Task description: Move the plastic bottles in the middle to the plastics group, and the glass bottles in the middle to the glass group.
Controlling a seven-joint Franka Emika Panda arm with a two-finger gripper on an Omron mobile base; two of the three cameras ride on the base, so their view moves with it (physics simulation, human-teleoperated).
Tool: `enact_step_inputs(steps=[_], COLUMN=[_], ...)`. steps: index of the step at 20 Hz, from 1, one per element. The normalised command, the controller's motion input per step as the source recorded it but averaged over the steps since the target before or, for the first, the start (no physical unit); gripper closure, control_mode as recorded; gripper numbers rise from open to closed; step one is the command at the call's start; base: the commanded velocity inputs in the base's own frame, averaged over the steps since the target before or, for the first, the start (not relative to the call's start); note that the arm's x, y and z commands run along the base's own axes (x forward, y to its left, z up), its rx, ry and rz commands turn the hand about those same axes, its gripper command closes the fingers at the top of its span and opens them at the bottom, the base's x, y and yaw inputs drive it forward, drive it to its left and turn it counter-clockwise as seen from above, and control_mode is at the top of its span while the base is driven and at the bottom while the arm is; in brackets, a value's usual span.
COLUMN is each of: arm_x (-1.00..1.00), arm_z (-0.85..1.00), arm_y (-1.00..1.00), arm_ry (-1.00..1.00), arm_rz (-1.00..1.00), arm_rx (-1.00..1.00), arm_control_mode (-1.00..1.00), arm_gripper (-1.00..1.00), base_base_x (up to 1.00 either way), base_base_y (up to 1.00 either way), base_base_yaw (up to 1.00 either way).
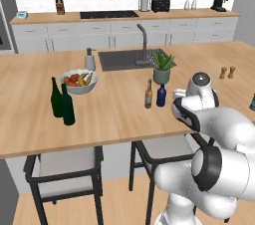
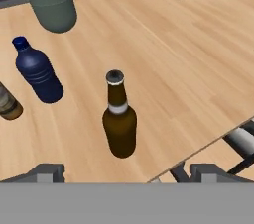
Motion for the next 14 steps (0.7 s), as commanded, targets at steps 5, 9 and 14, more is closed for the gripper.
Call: enact_step_inputs(steps=[5, 9, 14], arm_x=[0.22, 0.25, 0.22], arm_z=[-0.13, -0.11, -0.08], arm_y=[-0.02, -0.06, -0.13], arm_ry=[0.0, 0.0, 0.0], arm_rz=[0.05, 0.05, 0.02], arm_rx=[0.0, 0.0, 0.0], arm_control_mode=[-1.0, -1.0, -1.0], arm_gripper=[-1.0, -1.0, -1.0], base_base_x=[0.0, 0.0, 0.0], base_base_y=[0.0, 0.0, 0.0], base_base_yaw=[0.0, 0.0, 0.0])
